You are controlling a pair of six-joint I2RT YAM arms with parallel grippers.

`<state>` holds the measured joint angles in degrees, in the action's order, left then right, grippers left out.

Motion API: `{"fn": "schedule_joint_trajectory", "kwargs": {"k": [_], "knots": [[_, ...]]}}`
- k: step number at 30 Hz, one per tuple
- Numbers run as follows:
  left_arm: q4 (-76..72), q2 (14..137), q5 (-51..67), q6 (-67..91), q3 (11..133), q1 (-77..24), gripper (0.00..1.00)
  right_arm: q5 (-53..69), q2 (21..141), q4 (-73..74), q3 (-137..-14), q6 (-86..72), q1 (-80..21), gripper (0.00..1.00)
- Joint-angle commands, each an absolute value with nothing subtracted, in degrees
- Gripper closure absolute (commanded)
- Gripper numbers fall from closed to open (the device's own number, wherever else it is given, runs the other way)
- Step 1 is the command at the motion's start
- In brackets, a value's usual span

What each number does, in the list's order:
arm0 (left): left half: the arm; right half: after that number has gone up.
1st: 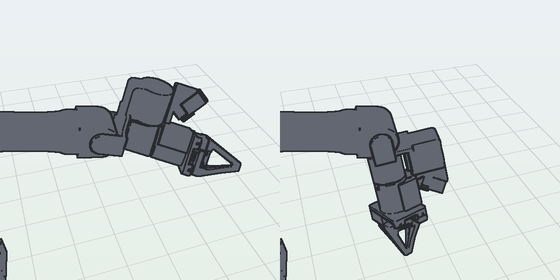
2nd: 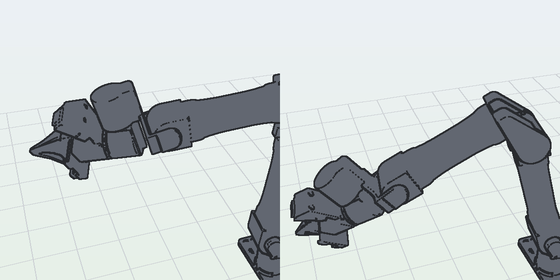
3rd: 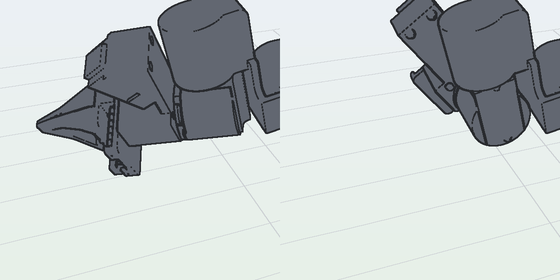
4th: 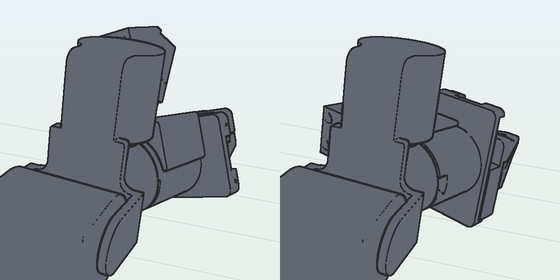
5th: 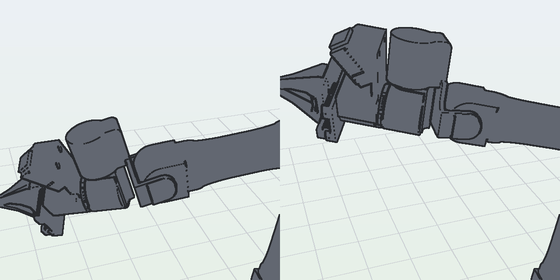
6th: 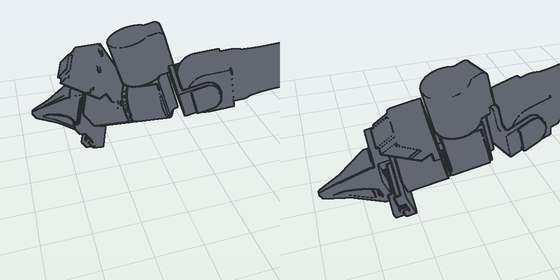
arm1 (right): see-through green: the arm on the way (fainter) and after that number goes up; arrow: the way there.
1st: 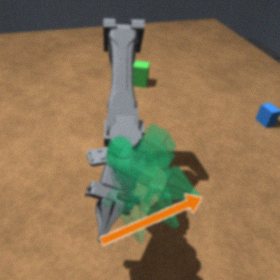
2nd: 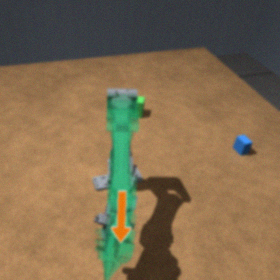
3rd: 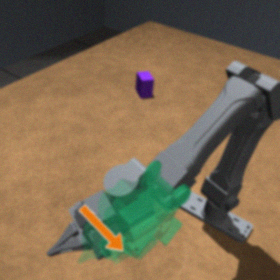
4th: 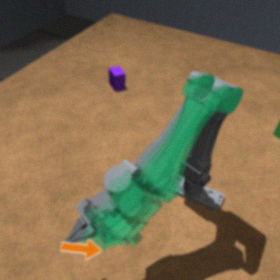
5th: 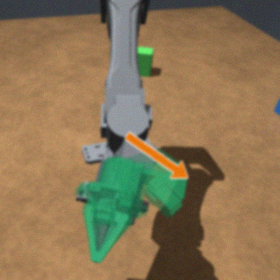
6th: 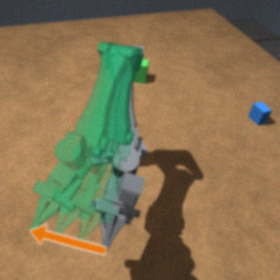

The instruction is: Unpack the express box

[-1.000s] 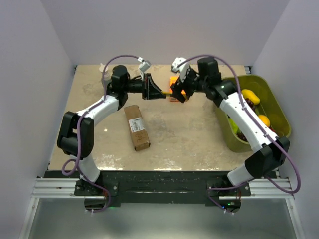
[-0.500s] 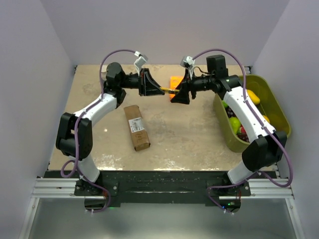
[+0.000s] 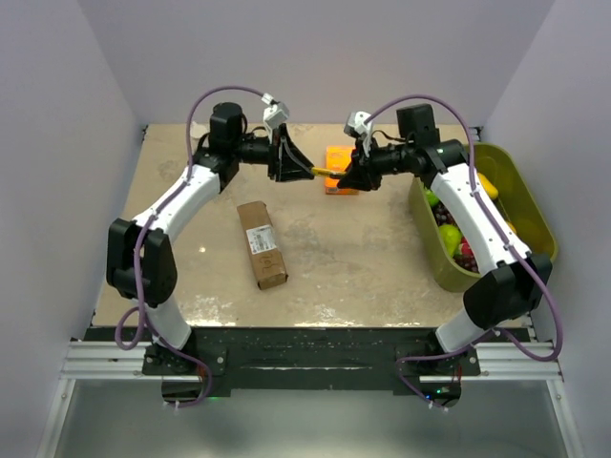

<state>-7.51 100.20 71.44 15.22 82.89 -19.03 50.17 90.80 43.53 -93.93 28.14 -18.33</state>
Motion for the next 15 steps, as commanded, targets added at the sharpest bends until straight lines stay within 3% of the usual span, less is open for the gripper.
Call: {"fn": "schedule_joint_trajectory", "kwargs": {"k": [1, 15], "knots": [[26.1, 96.16, 61.27, -19.76, 92.1, -18.9, 0.54, 39.57, 90.62, 52.1, -97.73, 46.29, -18.28, 1.0], [24.37, 97.65, 58.45, -23.56, 92.29, -26.63, 0.5, 34.9, 91.32, 54.67, -99.05, 52.47, -20.56, 1.0]]}}
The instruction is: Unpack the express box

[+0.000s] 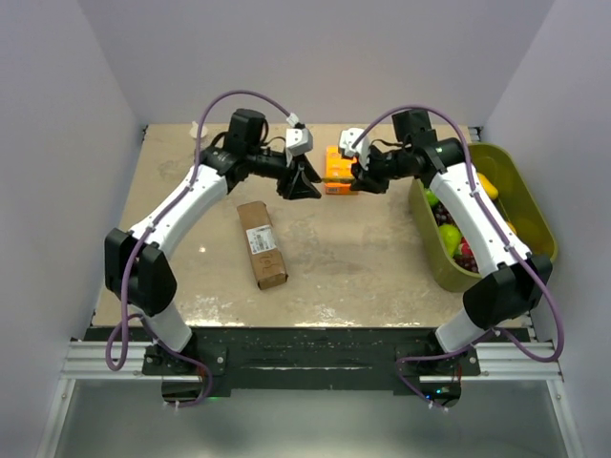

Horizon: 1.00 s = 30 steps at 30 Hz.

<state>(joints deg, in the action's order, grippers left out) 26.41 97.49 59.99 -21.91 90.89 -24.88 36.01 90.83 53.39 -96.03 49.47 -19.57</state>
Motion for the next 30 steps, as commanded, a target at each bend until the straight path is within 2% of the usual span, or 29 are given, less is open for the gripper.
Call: {"fn": "schedule_joint_trajectory", "kwargs": {"k": [1, 7, 12, 18, 21, 30], "knots": [[23.3, 97.82, 58.1, -22.34, 91.76, -27.15, 0.5, 34.46, 91.06, 54.67, -98.97, 52.91, -20.83, 1.0], [19.6, 99.14, 54.93, -20.12, 93.5, -27.77, 0.52, 33.75, 91.23, 54.75, -98.7, 52.21, -22.23, 1.0], [24.96, 99.93, 60.81, -21.1, 98.44, -26.63, 0.55, 33.75, 91.14, 55.28, -98.18, 51.77, -22.32, 1.0], [19.6, 98.26, 62.14, -17.4, 93.35, -26.01, 0.51, 33.75, 90.79, 54.84, -97.47, 51.94, -23.99, 1.0], [22.05, 99.22, 61.96, -19.06, 93.51, -26.28, 0.5, 34.1, 90.97, 54.67, -98.17, 50.98, -24.26, 1.0], [24.25, 100.55, 62.49, -21.44, 93.95, -26.37, 0.53, 33.66, 91.14, 54.93, -99.05, 50.8, -24.43, 1.0]]}}
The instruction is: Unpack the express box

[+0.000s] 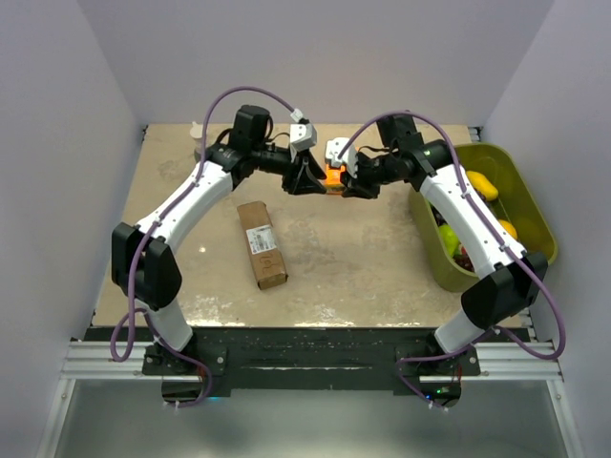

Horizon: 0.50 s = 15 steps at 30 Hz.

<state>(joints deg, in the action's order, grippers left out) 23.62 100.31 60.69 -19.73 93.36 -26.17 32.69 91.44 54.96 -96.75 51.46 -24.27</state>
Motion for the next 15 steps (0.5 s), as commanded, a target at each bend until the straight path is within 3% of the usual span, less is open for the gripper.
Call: {"fn": "schedule_joint_trajectory", "kwargs": {"k": [1, 9, 15], "knots": [[24.69, 100.46, 62.49, -22.32, 93.96, -26.37, 0.53, 33.66, 91.14, 54.93, -99.05, 50.54, -24.35, 1.0], [25.66, 100.28, 60.82, -23.73, 92.29, -26.63, 0.56, 35.15, 91.05, 54.58, -99.41, 48.96, -24.43, 1.0], [24.17, 101.16, 61.0, -22.24, 92.55, -26.89, 0.65, 35.33, 91.23, 55.02, -99.58, 48.78, -24.52, 1.0]]}}
